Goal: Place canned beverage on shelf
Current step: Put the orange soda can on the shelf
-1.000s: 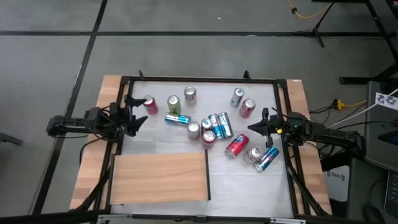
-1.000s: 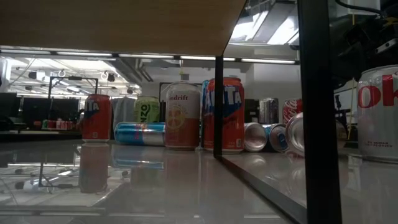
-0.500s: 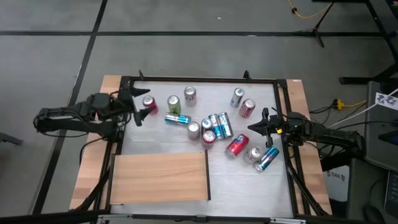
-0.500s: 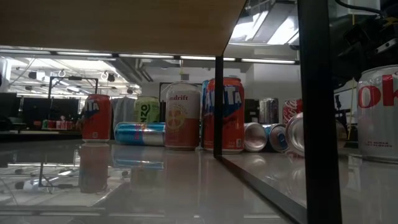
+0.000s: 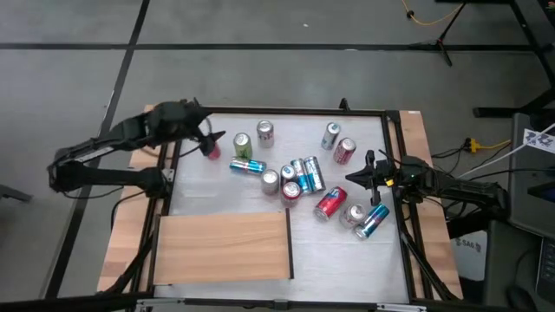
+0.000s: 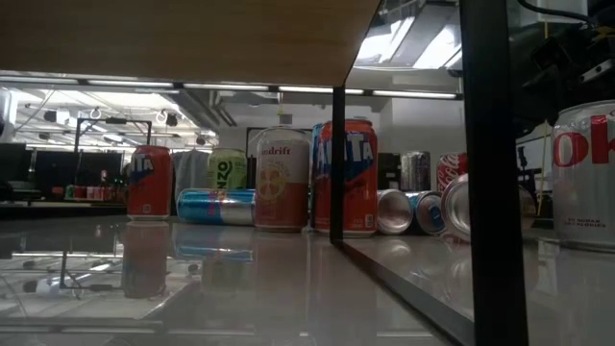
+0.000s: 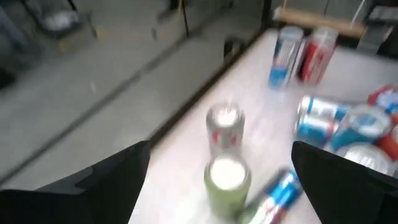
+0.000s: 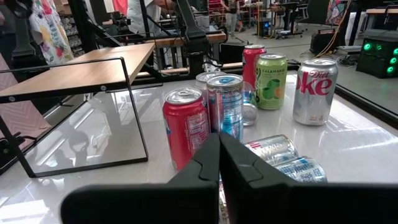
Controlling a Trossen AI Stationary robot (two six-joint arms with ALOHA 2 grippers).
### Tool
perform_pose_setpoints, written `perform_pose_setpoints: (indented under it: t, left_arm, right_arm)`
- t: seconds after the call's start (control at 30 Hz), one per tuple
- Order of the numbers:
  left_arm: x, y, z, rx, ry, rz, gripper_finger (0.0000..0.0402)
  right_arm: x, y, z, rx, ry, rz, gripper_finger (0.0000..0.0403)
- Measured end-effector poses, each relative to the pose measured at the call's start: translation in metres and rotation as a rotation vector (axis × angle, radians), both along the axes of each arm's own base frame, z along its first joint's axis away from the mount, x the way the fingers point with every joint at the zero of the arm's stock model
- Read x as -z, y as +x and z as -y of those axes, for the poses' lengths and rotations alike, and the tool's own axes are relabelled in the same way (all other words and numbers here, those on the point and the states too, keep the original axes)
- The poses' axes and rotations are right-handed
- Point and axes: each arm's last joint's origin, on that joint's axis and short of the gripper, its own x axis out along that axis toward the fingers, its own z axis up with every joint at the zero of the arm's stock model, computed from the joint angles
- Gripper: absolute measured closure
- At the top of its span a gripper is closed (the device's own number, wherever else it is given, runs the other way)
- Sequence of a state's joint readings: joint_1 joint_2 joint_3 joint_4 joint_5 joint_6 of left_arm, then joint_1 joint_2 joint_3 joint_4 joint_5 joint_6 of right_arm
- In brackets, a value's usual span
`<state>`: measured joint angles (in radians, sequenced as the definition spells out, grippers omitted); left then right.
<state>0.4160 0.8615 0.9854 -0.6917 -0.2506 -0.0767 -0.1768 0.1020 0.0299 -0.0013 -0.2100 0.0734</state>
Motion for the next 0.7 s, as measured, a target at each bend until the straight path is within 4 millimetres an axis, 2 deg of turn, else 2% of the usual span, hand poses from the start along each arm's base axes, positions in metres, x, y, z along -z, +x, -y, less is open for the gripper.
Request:
perform_pose_setpoints:
  t: [0.17,0.37,0.57,0.7]
  left_arm:
    - [0.014,0.005,-0.030,-0.049,-0.173,-0.147,0.0015]
    - [0.031,0.001,-0.055,-0.116,-0.305,-0.334,0.0015]
    - [0.043,-0.005,-0.066,-0.183,-0.403,-0.429,0.0015]
    - [0.044,-0.005,-0.069,-0.197,-0.408,-0.440,0.0015]
  right_arm:
    - [0.000,0.000,0.000,0.000,0.000,0.000,0.0400]
    - [0.000,0.000,0.000,0.000,0.000,0.000,0.0400]
    - [0.000,0.000,0.000,0.000,0.000,0.000,0.0400]
    - [0.000,0.000,0.000,0.000,0.000,0.000,0.0400]
